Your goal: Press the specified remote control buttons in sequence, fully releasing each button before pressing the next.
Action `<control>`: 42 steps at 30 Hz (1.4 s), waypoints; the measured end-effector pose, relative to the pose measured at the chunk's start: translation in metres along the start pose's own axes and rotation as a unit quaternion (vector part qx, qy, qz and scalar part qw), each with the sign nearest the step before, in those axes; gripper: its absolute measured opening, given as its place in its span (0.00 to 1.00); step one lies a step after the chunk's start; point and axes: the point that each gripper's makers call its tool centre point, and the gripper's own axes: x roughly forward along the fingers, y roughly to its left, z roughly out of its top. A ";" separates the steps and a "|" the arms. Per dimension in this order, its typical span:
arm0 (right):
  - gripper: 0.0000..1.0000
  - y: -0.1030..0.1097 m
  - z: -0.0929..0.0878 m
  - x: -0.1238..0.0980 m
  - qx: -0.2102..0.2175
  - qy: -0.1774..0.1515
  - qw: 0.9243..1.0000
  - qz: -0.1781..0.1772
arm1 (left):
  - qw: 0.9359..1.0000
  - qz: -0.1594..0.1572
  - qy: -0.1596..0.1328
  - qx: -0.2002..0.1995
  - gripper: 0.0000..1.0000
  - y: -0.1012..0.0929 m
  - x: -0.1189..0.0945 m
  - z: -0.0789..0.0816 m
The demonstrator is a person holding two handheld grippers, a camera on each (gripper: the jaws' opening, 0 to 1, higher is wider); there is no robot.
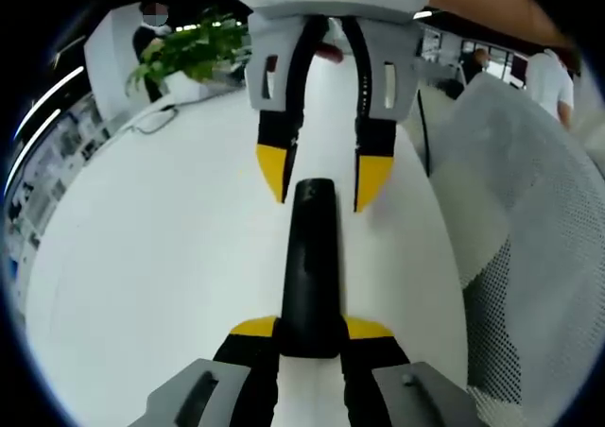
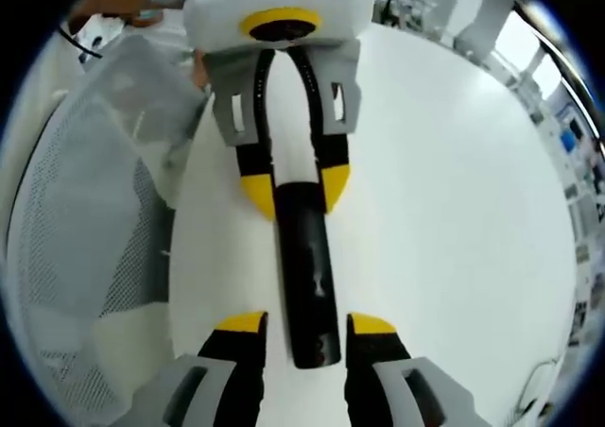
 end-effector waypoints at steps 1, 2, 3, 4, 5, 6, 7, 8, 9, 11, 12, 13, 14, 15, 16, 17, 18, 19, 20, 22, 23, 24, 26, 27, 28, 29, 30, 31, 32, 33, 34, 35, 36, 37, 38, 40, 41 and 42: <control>0.30 -0.001 -0.002 0.000 0.002 0.001 1.000 0.000 | 1.000 0.000 0.000 0.000 0.24 0.000 0.000 0.000; 0.30 -0.002 -0.004 0.001 0.004 0.001 1.000 -0.001 | 1.000 0.000 0.000 0.000 0.24 0.000 0.000 0.000; 0.30 -0.002 -0.005 0.001 0.005 0.002 1.000 -0.001 | 1.000 0.000 0.000 0.000 0.24 0.000 0.000 0.000; 0.30 -0.002 -0.006 0.001 0.007 0.002 1.000 -0.001 | 1.000 0.000 0.001 0.000 0.24 0.000 0.000 0.000; 0.30 -0.003 -0.007 0.000 0.008 0.002 1.000 -0.001 | 1.000 0.000 0.001 0.000 0.24 0.000 0.000 0.000; 0.30 -0.003 -0.008 0.000 0.009 0.002 1.000 -0.002 | 1.000 0.000 0.001 0.000 0.24 0.000 0.000 0.000; 0.31 -0.003 -0.009 0.000 0.011 0.002 1.000 -0.002 | 1.000 0.000 0.001 0.000 0.24 0.000 0.000 0.000; 0.31 -0.003 -0.011 0.000 0.014 0.002 1.000 -0.002 | 1.000 0.000 0.001 0.000 0.24 0.000 0.000 0.001; 0.31 -0.003 -0.012 0.000 0.015 0.002 1.000 -0.001 | 1.000 0.000 0.001 0.000 0.24 0.000 0.000 0.001; 0.31 -0.003 -0.014 0.000 0.016 0.005 1.000 -0.002 | 1.000 0.000 0.002 0.001 0.24 0.000 0.000 0.001; 0.31 -0.003 -0.016 0.000 0.017 0.007 1.000 -0.002 | 1.000 0.000 0.002 0.001 0.24 0.000 0.000 0.001; 0.31 -0.002 -0.017 0.000 0.018 0.007 1.000 -0.001 | 1.000 0.000 0.003 0.001 0.24 0.000 0.000 0.001; 0.31 -0.002 -0.018 0.000 0.019 0.008 1.000 -0.001 | 1.000 0.000 0.003 0.001 0.24 0.000 0.000 0.001; 0.31 -0.002 -0.019 0.000 0.020 0.008 1.000 -0.002 | 1.000 0.000 0.003 0.001 0.24 -0.001 0.000 0.001; 0.31 -0.001 -0.019 0.000 0.020 0.008 1.000 -0.002 | 1.000 0.000 0.003 0.002 0.24 -0.001 0.000 0.001; 0.31 -0.001 -0.021 0.001 0.021 0.009 1.000 -0.001 | 1.000 0.000 0.003 0.001 0.24 -0.001 0.000 0.001; 0.31 -0.001 -0.022 0.001 0.021 0.010 1.000 0.000 | 1.000 0.000 0.003 0.001 0.24 -0.001 0.000 0.001; 0.30 -0.001 -0.023 0.002 0.022 0.010 1.000 0.000 | 1.000 0.000 0.003 0.001 0.24 -0.001 0.000 0.000; 0.30 0.000 -0.024 0.002 0.023 0.012 1.000 0.000 | 1.000 0.000 0.003 0.001 0.24 -0.001 0.000 0.000; 0.30 0.000 -0.026 0.004 0.024 0.013 1.000 0.001 | 1.000 -0.001 0.003 0.002 0.24 -0.001 0.001 0.000; 0.30 0.000 -0.026 0.004 0.025 0.013 1.000 0.002 | 1.000 -0.001 0.004 0.002 0.24 -0.001 0.001 0.000; 0.30 0.001 -0.026 0.004 0.026 0.013 1.000 0.002 | 1.000 -0.001 0.004 0.002 0.24 -0.001 0.001 0.000; 0.30 0.000 -0.027 0.004 0.027 0.013 1.000 0.002 | 1.000 -0.001 0.004 0.002 0.24 -0.001 0.001 0.000; 0.30 -0.001 -0.028 0.005 0.027 0.012 1.000 0.002 | 1.000 -0.001 0.005 0.003 0.24 -0.001 0.001 0.000; 0.30 -0.002 -0.028 0.005 0.028 0.012 1.000 0.003 | 1.000 -0.002 0.005 0.003 0.24 -0.001 0.001 0.000; 0.30 -0.002 -0.028 0.006 0.029 0.012 0.999 0.003 | 1.000 -0.002 0.006 0.003 0.24 -0.001 0.001 0.000; 0.30 -0.002 -0.029 0.006 0.030 0.012 0.999 0.003 | 1.000 -0.002 0.006 0.004 0.24 -0.001 0.001 0.000; 0.30 -0.003 -0.029 0.007 0.030 0.012 0.999 0.004 | 1.000 -0.002 0.006 0.003 0.24 -0.001 0.001 0.000; 0.30 -0.003 -0.030 0.008 0.029 0.013 0.999 0.004 | 1.000 -0.003 0.006 0.004 0.24 -0.001 0.001 0.000; 0.30 -0.003 -0.030 0.008 0.029 0.014 0.999 0.004 | 1.000 -0.003 0.006 0.004 0.24 -0.001 0.002 0.000; 0.30 -0.002 -0.030 0.009 0.028 0.015 0.999 0.005 | 1.000 -0.003 0.006 0.004 0.24 -0.002 0.002 0.000; 0.30 -0.003 -0.030 0.010 0.028 0.015 0.999 0.005 | 1.000 -0.003 0.006 0.004 0.24 -0.002 0.002 0.000; 0.30 -0.003 -0.030 0.011 0.027 0.016 0.999 0.006 | 1.000 -0.003 0.006 0.004 0.24 -0.002 0.002 -0.001; 0.30 -0.003 -0.030 0.011 0.027 0.017 0.999 0.006 | 1.000 -0.003 0.007 0.004 0.24 -0.002 0.002 -0.001; 0.29 -0.003 -0.030 0.012 0.026 0.017 0.999 0.007 | 1.000 -0.004 0.007 0.004 0.24 -0.002 0.002 -0.001; 0.29 -0.002 -0.030 0.013 0.024 0.018 1.000 0.008 | 1.000 -0.004 0.007 0.004 0.24 -0.002 0.002 -0.001; 0.28 -0.001 -0.030 0.014 0.022 0.019 1.000 0.009 | 1.000 -0.004 0.007 0.004 0.24 -0.002 0.002 -0.001; 0.28 -0.001 -0.031 0.015 0.021 0.021 1.000 0.009 | 1.000 -0.005 0.007 0.005 0.24 -0.002 0.002 -0.001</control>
